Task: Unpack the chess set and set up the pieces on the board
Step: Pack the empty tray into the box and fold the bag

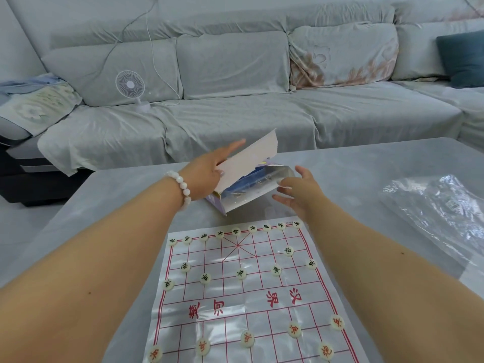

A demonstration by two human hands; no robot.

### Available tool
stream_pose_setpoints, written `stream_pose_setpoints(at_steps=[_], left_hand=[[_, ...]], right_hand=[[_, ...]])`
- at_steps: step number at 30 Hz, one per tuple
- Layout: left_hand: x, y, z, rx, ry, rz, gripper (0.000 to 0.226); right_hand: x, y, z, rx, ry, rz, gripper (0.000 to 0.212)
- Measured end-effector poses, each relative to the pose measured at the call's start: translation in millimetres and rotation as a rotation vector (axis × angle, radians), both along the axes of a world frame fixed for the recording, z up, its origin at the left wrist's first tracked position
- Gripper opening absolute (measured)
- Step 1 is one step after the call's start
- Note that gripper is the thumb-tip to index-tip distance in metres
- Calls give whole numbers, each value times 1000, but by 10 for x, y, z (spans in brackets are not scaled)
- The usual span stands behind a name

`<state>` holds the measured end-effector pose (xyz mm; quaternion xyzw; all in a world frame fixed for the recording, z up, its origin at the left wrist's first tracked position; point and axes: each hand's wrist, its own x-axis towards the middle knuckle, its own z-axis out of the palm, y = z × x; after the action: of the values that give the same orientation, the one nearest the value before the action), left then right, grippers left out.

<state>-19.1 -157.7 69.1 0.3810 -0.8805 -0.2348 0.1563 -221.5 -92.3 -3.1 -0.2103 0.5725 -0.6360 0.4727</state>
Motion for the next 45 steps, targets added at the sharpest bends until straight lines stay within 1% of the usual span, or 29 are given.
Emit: stream_pose_setpoints(at_steps=[2, 4, 7, 9, 10, 12, 14, 16, 17, 18, 19, 20, 21, 22, 23, 24, 26, 30, 32, 35, 38, 40, 43, 45], left_hand=[[-3, -7, -44, 42, 83, 33, 72], [-2, -19, -83, 66, 141, 77, 67], [17, -1, -106, 45, 176, 107, 52], [32, 75, -99, 38, 166, 66, 39], [49, 112, -105, 86, 184, 34, 34], [109, 188, -121, 238, 288, -8, 29], [185, 122, -199, 283, 385, 73, 29], [250, 48, -245, 262, 316, 293, 46], [273, 54, -270, 310, 255, 394, 54], [294, 71, -306, 430, 248, 438, 62], [306, 101, -327, 608, 312, 427, 67], [319, 122, -339, 780, 413, 398, 72], [331, 157, -328, 914, 507, 344, 74], [343, 164, -326, 998, 582, 289, 74], [349, 161, -321, 1020, 636, 260, 70], [344, 138, -326, 994, 676, 256, 65], [324, 127, -328, 903, 732, 273, 54], [351, 101, -346, 762, 810, 326, 43], [364, 94, -342, 722, 819, 343, 41], [363, 95, -353, 671, 847, 346, 37], [357, 92, -344, 696, 899, 314, 32], [358, 75, -331, 745, 947, 295, 36], [357, 65, -316, 814, 1020, 264, 41], [367, 60, -315, 833, 1055, 248, 41]], right_hand=[[1, -15, 57, -104, -115, 40, 61], [24, -40, 107, -157, -166, 35, 56], [67, -46, 132, -192, -244, -10, 48], [88, -39, 139, -205, -307, -38, 45], [91, -37, 140, -204, -325, -51, 44], [90, -30, 157, -202, -348, -63, 38], [91, -19, 181, -202, -344, -67, 33], [96, -17, 194, -193, -337, -70, 37], [98, -15, 202, -188, -338, -70, 40], [102, -17, 208, -185, -341, -71, 42], [100, -19, 214, -185, -343, -73, 42], [102, -20, 220, -187, -350, -75, 41], [100, -24, 226, -188, -358, -77, 40], [97, -28, 228, -192, -367, -76, 38], [90, -34, 224, -197, -374, -71, 37], [77, -40, 218, -204, -372, -63, 36], [42, -46, 209, -207, -301, -35, 35], [5, -83, 158, -220, -35, 12, 33], [4, -94, 140, -214, 123, 7, 36], [0, -83, 157, -186, 363, 9, 47], [-7, -57, 183, -171, 590, 30, 49], [-2, -34, 203, -169, 723, 41, 44], [15, 6, 252, -194, 845, 48, 40], [32, 40, 298, -192, 873, 68, 42]])
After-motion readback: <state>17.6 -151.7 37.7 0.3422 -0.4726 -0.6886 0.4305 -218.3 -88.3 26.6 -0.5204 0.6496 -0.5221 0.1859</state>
